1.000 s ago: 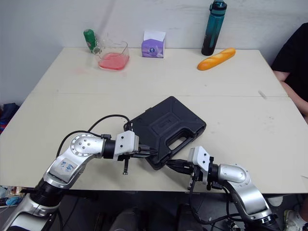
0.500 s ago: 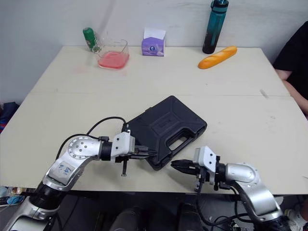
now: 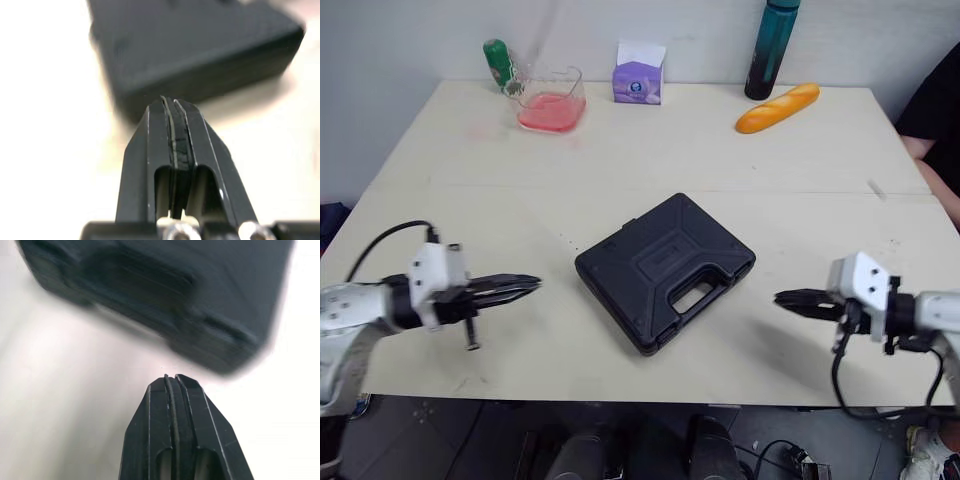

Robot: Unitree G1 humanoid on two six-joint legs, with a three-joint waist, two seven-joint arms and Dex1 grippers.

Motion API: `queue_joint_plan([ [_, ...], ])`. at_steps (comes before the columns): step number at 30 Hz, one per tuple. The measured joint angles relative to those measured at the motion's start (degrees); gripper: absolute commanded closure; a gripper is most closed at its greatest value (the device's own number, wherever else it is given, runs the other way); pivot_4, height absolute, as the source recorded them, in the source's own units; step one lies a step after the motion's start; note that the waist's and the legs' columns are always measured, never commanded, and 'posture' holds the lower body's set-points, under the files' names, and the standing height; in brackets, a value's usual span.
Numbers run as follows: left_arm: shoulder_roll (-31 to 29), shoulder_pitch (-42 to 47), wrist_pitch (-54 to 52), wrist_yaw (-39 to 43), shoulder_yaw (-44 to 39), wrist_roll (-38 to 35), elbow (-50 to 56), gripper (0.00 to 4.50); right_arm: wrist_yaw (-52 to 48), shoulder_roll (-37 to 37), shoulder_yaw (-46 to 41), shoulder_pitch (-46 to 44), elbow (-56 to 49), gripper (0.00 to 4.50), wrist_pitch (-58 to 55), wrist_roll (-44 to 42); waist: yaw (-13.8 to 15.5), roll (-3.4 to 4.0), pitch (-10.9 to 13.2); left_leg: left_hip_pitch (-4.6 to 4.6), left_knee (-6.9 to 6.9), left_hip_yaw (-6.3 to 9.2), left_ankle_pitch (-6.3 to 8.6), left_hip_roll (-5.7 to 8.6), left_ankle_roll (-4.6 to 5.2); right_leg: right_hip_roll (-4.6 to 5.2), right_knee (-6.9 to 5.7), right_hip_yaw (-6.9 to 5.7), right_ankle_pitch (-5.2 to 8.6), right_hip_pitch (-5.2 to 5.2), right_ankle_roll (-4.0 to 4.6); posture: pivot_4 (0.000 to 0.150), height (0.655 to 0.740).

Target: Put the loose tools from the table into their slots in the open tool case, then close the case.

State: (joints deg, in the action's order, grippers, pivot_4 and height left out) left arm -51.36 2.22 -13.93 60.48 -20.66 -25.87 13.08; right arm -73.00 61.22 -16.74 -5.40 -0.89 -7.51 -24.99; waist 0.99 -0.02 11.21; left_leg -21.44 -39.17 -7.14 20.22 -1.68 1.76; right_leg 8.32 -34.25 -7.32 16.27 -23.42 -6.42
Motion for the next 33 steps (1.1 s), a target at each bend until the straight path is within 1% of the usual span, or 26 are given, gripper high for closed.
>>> queue_joint_plan([
  [1, -2.28, -1.49, -0.47, 0.25, -4.37, 0.53, -4.24, 3.35, -0.53, 2.67, -1.91, -1.45, 4.00, 3.31, 0.36, 0.88, -0.32, 0.10, 0.23, -0.06, 0.02, -0.03, -0.03, 0.02, 0.04, 0.03, 0.00, 0.01, -0.03, -0.09, -0.05, 0.150, 0.7400],
  [3, -5.13, -5.03, 0.06, 0.74, -10.46, 1.85, -8.71, 2.39, -1.35, 5.49, -2.68, -6.28, 10.56, 2.29, 2.85, 2.47, -0.86, 0.09, 0.24, -0.02, 0.06, 0.00, -0.01, -0.04, 0.00, 0.02, 0.02, -0.03, -0.01, -0.07, -0.03, 0.150, 0.7400],
  [7, -5.45, -9.37, 1.47, 1.45, -12.88, 3.82, -11.60, 0.50, -2.50, 6.37, -1.50, -13.04, 18.74, 0.27, 8.21, 4.93, -1.24, 0.12, 0.26, -0.02, 0.11, -0.02, 0.02, -0.04, -0.07, 0.10, -0.01, -0.04, -0.01, -0.10, -0.01, 0.150, 0.7400],
  [8, -5.45, -9.88, 1.71, 1.41, -13.41, 4.29, -12.95, 0.12, -2.98, 6.54, -1.11, -14.63, 21.39, 0.00, 9.47, 5.70, -1.29, 0.10, 0.27, -0.04, 0.11, -0.05, 0.02, -0.07, -0.10, 0.10, -0.14, -0.07, -0.01, -0.14, -0.01, 0.150, 0.7400],
  [9, -5.47, -9.98, 2.16, 1.38, -14.31, 4.63, -14.36, 0.05, -3.43, 6.87, -0.66, -16.45, 24.10, 0.00, 10.72, 6.32, -1.32, 0.14, 0.29, -0.06, 0.10, -0.09, 0.01, -0.07, -0.10, 0.08, -0.24, -0.07, -0.01, -0.18, -0.01, 0.150, 0.7400],
  [12, -6.79, -9.55, 5.02, 1.25, -17.02, 5.51, -18.24, 0.05, -4.20, 8.72, 0.51, -21.56, 31.38, 0.00, 14.45, 8.57, -1.40, 0.22, 0.34, -0.06, 0.11, -0.21, 0.01, -0.07, -0.10, 0.11, -0.27, -0.07, 0.00, -0.26, -0.01, 0.150, 0.7400],
  [15, -7.24, -8.71, 7.24, 1.21, -17.54, 5.88, -19.76, 0.05, -5.17, 8.89, 1.33, -23.71, 34.03, 0.00, 16.56, 9.72, -1.64, 0.22, 0.34, -0.03, 0.11, -0.28, 0.02, -0.07, -0.11, 0.13, -0.28, -0.05, 0.00, -0.26, -0.01, 0.150, 0.7400],
  [21, -6.75, -6.39, 8.47, -0.20, -15.99, 5.96, -20.48, 0.05, -5.39, 5.84, 3.23, -24.13, 34.22, 0.00, 17.52, 10.30, -2.63, 0.23, 0.35, -0.01, 0.09, -0.31, 0.00, -0.07, -0.12, 0.15, -0.53, -0.01, -0.01, -0.27, -0.02, 0.150, 0.7400],
  [26, -6.57, -5.37, 10.05, -0.95, -14.08, 6.41, -20.57, 0.05, -4.91, 5.67, 3.29, -23.84, 32.98, 0.00, 17.52, 10.37, -2.97, 0.27, 0.37, 0.12, 0.09, -0.50, 0.00, -0.10, -0.13, 0.14, -0.65, 0.03, -0.01, -0.29, -0.02, 0.150, 0.7400],
  [33, -6.57, -5.04, 10.36, -1.03, -13.57, 6.48, -20.79, 0.05, -4.31, 4.86, 3.29, -23.84, 32.45, 0.00, 17.53, 10.43, -2.91, 0.26, 0.37, 0.24, 0.07, -0.61, -0.01, -0.09, -0.12, 0.16, -0.78, 0.18, -0.01, -0.30, -0.02, 0.150, 0.7400],
])
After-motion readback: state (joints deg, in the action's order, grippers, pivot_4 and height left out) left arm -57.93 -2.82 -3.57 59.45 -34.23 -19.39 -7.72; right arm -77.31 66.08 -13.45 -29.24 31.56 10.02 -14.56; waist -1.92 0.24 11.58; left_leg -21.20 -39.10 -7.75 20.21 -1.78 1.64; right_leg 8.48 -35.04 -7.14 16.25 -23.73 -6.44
